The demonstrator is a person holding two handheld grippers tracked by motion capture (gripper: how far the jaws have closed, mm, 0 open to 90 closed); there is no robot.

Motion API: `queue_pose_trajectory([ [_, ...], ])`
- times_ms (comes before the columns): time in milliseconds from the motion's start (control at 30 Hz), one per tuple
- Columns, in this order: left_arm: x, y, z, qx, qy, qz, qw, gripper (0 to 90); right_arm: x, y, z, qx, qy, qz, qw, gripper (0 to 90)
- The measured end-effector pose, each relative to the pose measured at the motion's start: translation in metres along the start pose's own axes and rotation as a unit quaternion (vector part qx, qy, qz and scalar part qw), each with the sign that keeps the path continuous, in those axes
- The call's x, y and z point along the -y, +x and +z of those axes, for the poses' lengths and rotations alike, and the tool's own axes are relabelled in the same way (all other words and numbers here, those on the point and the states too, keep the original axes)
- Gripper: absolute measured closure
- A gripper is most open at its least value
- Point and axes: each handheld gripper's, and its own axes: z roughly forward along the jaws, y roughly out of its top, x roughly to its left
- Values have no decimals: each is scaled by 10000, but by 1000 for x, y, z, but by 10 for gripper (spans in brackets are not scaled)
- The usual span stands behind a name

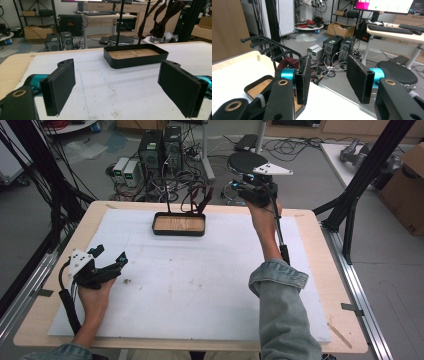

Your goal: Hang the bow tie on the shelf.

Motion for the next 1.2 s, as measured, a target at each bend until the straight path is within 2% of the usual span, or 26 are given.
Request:
queue_pose_trajectory([
  [133,-1,-1,1,15,-29,-7,10000,147,-3,-3,-14,-22,-90,37,9999,469],
  [233,-1,-1,1,29,-31,5,10000,147,-4,-5,-27,57,-188,-39,9998,426],
  [267,-1,-1,1,29,-33,4,10000,147,-4,-6,-31,70,-196,-1,9998,403],
  [400,-1,-1,1,29,-15,3,10000,147,-3,-9,-48,124,-279,36,9995,369],
  [667,0,-1,1,26,12,-1,10000,147,-1,-16,-82,313,-437,-47,9985,300],
  [833,0,-2,1,28,-8,6,10000,147,5,-19,-101,356,-525,113,9979,245],
  [1200,0,-2,1,21,35,12,10000,146,32,-13,-142,459,-729,66,9963,135],
])
